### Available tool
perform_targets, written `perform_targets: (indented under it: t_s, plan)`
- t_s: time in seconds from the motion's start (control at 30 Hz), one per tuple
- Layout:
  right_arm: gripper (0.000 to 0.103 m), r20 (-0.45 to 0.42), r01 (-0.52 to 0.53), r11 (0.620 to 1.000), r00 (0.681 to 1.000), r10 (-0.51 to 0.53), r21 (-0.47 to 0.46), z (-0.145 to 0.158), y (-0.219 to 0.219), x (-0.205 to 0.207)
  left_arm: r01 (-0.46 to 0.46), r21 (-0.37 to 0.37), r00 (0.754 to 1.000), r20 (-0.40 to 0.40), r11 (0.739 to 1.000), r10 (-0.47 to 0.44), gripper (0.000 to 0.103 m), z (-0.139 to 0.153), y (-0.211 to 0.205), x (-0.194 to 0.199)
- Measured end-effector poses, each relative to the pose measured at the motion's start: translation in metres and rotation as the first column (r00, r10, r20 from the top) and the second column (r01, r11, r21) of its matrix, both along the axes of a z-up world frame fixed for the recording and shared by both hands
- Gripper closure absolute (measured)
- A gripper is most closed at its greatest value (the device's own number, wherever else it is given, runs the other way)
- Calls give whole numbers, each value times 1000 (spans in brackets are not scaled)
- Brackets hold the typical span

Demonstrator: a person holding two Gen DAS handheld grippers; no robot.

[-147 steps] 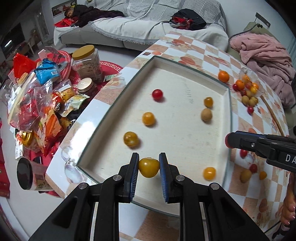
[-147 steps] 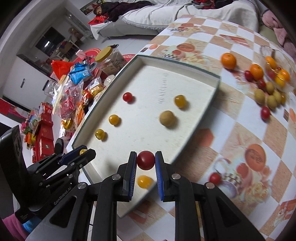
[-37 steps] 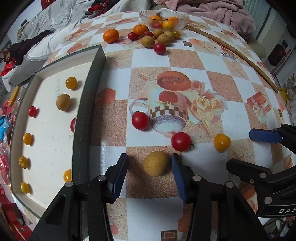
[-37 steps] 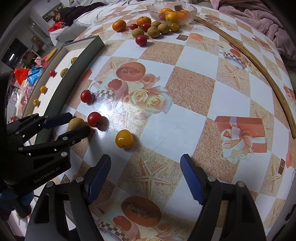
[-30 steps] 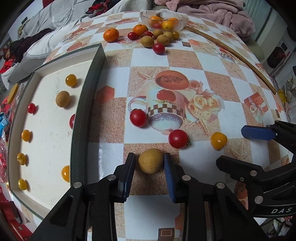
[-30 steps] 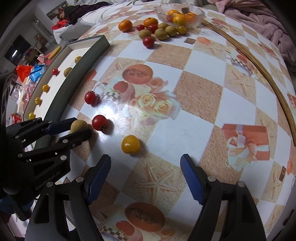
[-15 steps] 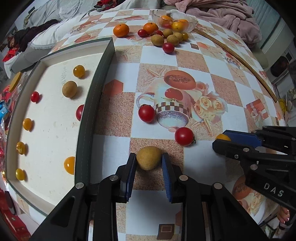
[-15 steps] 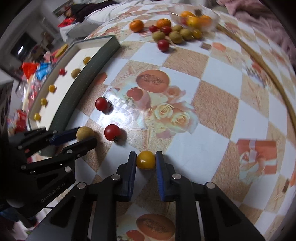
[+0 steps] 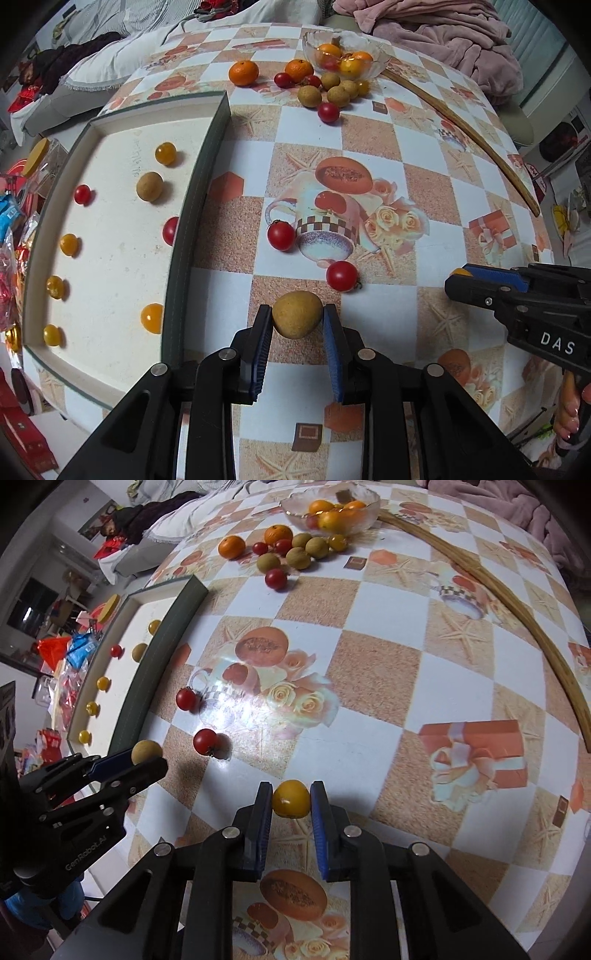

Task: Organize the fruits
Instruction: 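Carry both fruits over the white tray and open both grippers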

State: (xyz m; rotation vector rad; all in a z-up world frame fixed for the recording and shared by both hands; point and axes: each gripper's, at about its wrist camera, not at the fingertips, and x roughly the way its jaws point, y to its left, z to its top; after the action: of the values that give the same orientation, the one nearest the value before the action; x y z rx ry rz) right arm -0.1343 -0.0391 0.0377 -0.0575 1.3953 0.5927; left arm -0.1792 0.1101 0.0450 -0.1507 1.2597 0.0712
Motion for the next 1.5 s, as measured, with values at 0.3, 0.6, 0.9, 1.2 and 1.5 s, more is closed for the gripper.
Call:
perform_targets:
  t_s: [0.3,0.6,0.9,1.2,1.5]
  plan:
    - [80,12,-7,1000,1000,7,20,43,-4,4,-8,14,1000,19,1000,8,74,54,-1,-10]
    - [80,23,-54,996,998,52,76,86,5,-4,-53,50,998,27,997,52,74,106,14,-32]
    - [80,48,-65,992,997,60,104,107,34,-2,-117,59,992,49,991,114,74,123,62,-36]
    - [80,50,31,997,998,-34,74,99,94,2,-15,36,1000,17,999,14,74,98,126,-14]
    - [80,4,140,989,990,-140,43,80,170,2,111,13,994,-14,994,-111,74,72,190,11]
